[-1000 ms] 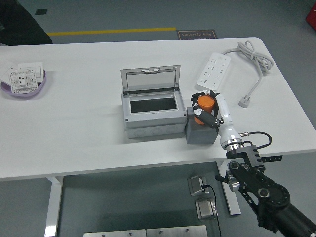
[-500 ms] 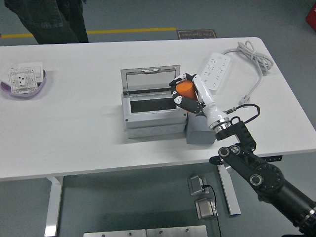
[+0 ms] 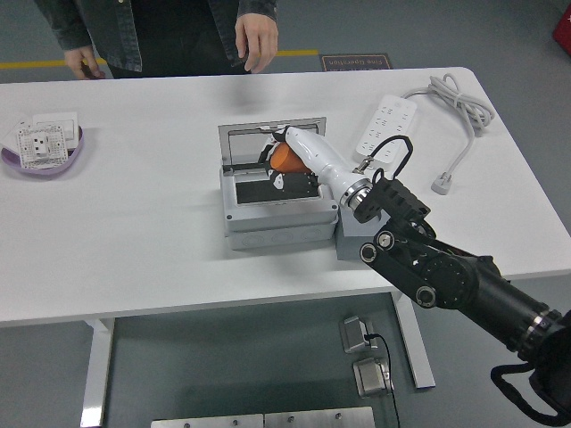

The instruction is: Pick up the cylinder from the cube,place it in the box,flap close box

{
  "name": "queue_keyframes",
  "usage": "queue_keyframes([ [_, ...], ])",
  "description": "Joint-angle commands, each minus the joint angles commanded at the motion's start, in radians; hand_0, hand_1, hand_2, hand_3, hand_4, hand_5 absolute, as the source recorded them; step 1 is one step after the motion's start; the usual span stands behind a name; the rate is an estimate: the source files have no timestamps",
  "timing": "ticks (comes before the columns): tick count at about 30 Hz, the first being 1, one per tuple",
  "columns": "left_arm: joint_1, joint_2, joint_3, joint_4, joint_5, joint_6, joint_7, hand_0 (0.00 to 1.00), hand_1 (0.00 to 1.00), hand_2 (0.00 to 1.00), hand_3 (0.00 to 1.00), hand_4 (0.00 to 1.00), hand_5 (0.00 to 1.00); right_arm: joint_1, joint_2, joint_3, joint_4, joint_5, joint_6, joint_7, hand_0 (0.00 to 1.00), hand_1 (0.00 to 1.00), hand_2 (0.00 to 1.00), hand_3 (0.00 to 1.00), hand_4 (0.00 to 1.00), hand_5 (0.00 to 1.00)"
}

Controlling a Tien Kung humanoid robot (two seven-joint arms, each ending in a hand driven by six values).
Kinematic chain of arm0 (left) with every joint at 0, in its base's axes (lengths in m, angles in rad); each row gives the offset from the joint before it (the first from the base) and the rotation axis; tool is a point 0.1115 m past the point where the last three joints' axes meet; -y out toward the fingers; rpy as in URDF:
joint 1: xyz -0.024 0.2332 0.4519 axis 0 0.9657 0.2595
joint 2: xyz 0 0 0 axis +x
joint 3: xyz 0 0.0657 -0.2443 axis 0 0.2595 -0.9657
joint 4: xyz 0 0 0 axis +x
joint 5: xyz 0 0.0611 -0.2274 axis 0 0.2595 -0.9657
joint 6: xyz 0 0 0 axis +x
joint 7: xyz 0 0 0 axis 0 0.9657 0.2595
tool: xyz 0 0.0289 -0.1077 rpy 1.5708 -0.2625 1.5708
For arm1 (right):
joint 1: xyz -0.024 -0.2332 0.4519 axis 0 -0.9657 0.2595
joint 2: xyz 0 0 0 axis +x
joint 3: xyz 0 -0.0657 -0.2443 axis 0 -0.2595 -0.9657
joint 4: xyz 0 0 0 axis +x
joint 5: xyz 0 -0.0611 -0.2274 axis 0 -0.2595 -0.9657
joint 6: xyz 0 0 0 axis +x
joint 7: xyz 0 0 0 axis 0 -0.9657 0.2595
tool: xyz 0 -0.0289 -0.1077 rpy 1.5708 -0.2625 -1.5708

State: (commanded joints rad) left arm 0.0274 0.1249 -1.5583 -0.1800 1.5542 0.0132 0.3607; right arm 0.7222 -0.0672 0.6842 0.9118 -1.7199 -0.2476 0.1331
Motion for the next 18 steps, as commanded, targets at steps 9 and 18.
queue_keyframes([
  [9, -0.008, 0.001, 0.0, 0.0, 0.007, 0.001, -0.003, 0.717, 0.747, 0.749, 0.857, 0.758, 0.393, 0.048, 0.032, -0.053, -0.094, -0.007, 0.017, 0.015, 0.148, 0.288, 0.465, 0.358, 0.002, 0.002],
  [18, -0.016, -0.001, 0.001, 0.0, 0.01, -0.001, -0.006, 0.717, 0.746, 0.749, 0.857, 0.758, 0.391, 0.067, 0.037, -0.073, -0.101, -0.137, 0.064, 0.0, 0.175, 0.303, 0.468, 0.381, 0.002, 0.002],
])
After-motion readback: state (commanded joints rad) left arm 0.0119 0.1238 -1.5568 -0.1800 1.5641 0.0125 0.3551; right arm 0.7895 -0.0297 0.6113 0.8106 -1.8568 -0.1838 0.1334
